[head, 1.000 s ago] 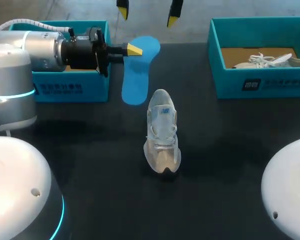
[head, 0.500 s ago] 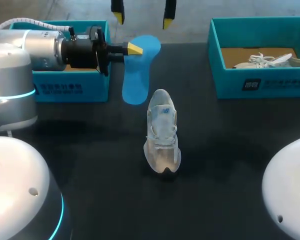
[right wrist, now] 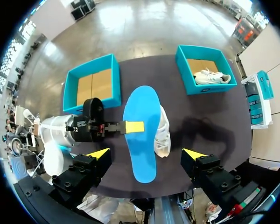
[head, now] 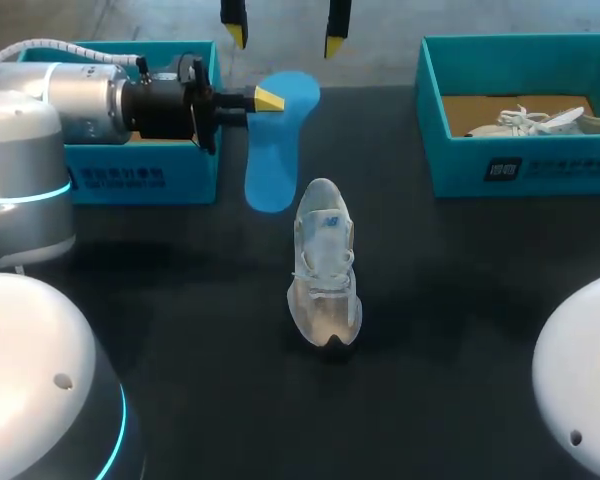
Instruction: Take the shoe out of the shoebox, open the shoe tongue, remove and reinsert the insole, then place the shoe into the shoebox
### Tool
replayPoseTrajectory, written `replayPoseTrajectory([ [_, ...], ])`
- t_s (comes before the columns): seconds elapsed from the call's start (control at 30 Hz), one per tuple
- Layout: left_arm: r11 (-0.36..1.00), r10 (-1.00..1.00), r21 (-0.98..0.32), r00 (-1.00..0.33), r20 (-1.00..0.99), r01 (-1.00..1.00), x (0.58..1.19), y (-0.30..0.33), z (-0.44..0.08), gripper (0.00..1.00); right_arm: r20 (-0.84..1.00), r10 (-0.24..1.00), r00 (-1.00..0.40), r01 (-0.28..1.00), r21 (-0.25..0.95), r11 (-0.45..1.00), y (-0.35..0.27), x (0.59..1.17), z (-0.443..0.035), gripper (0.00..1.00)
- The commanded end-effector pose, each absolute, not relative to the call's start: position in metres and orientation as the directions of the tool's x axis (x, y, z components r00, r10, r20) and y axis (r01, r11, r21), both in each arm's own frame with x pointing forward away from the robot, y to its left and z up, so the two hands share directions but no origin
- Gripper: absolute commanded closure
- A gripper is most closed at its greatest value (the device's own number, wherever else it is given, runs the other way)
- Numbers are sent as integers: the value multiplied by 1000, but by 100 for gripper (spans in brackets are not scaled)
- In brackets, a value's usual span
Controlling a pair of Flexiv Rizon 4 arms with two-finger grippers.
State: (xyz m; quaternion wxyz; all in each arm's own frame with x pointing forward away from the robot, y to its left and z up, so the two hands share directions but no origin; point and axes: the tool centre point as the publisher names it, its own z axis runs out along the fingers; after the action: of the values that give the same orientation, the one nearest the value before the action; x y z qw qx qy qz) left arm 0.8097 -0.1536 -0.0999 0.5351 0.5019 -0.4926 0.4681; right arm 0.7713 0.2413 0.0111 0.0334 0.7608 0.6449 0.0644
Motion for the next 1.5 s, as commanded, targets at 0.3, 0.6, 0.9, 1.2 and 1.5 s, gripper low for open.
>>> replayPoseTrajectory([
  [0.3,43,21,68,69,997,-997,800,-150,-100,100,86,984,159,975,146,-170,236,771,9,0],
  [0.6,34,33,66,67,997,-997,798,-147,-99,100,253,961,108,952,251,-173,221,765,11,0],
  [0.9,14,32,70,70,997,-997,799,-139,-100,100,409,909,78,958,223,-183,204,765,6,0],
  [1.2,6,37,94,94,995,-996,802,-133,-98,100,619,785,27,962,198,-190,186,767,0,0],
  [1.5,-3,39,96,96,995,-995,807,-133,-95,100,786,618,-22,983,130,-130,168,771,-17,0],
])
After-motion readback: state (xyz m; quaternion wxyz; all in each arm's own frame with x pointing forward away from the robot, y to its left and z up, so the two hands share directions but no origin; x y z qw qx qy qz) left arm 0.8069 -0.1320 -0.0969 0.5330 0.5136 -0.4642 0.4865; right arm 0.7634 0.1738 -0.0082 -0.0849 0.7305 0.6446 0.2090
